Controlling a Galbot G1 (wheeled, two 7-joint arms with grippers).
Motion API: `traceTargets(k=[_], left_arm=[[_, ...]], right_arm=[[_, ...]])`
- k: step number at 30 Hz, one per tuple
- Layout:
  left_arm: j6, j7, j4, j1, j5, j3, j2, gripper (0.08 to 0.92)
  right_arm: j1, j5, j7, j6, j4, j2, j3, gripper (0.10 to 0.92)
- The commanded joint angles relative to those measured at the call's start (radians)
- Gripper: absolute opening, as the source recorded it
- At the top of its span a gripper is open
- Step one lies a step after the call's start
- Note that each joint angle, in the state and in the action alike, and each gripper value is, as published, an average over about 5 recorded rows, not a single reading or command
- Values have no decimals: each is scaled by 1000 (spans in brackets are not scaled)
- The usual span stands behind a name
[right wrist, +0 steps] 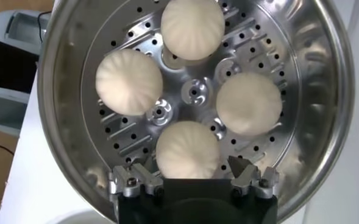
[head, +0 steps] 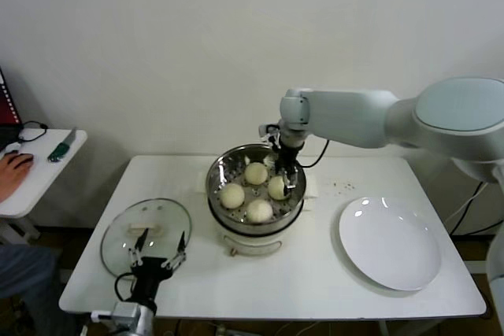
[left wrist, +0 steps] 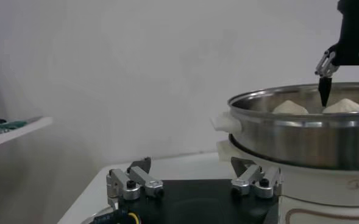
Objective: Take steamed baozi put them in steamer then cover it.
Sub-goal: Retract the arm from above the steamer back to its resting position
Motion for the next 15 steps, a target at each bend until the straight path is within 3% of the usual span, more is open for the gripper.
traceTargets(k=[1, 8, 15], left_arm=[[2, -1, -1, -3, -3, -3, 6, 823], [-17, -5, 11, -20, -8, -10, 14, 823], [-14, -11, 24, -44, 16, -17, 7, 823]], right_arm=[[57, 10, 3, -3, 61, -60, 44, 823], [114, -6, 119, 11, 243, -283, 175, 823], [-24, -91, 429, 109, 479, -578, 358, 823]])
